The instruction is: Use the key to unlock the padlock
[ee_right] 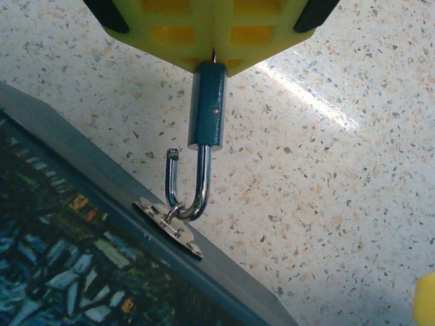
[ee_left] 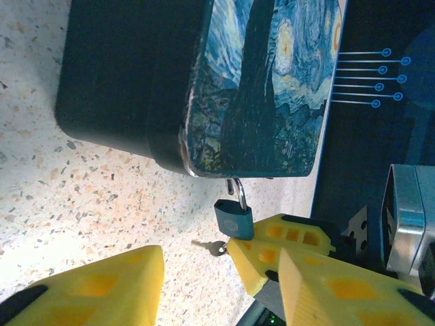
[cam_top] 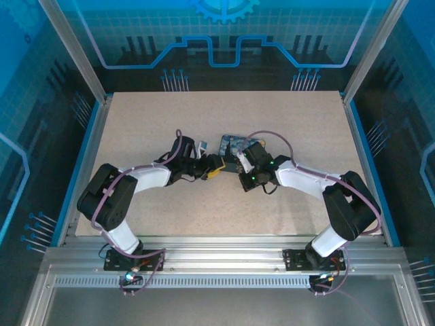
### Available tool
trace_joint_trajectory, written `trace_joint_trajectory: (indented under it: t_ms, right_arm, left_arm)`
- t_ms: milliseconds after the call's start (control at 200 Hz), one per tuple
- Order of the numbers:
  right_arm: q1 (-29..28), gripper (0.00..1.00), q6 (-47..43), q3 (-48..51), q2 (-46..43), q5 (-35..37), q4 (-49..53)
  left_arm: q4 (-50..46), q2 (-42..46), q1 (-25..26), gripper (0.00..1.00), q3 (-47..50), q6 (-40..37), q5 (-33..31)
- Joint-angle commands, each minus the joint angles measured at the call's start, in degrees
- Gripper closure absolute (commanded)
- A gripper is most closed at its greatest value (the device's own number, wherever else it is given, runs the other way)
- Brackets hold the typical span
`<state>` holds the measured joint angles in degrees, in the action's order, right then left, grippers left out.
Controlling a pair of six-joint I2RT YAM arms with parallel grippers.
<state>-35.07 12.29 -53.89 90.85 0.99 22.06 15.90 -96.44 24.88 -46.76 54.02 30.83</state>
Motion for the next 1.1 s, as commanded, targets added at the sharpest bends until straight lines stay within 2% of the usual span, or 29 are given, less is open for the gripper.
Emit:
trace_joint_trajectory:
  t_ms: [0,110,160,605,1096]
  right_arm:
    - [0.3,1.0,-2.1,-2.3,-1.1,-0.7,2.0]
    - [0.3,1.0,-3.1,-2.6,-0.9,-0.9,2.1]
    - [0.1,1.0,-3.7,-2.5,-0.9,-0.9,1.8]
    - [-3.0,1.0,-10.1,-5.9,3.5,4.6,5.3]
    - [-3.7,1.0,-12.3,-6.4,5.6,5.2,5.9]
  left_arm:
    - [0.2,2.0,-0.6,0.46,-0.7,-1.8,0.5]
    - [-0.3,1.6,-0.6,0.35,-1.5,-2.4,0.9]
    - [-0.5,1.2,-0.6,0.34,-2.0,-2.6,1.5]
    - [-1.4,-3.5,-0.6,0.38,-8.3,-2.7,0.4]
    - [-0.7,-5.8,-0.6,0.39,-9.4,-3.1,-1.0]
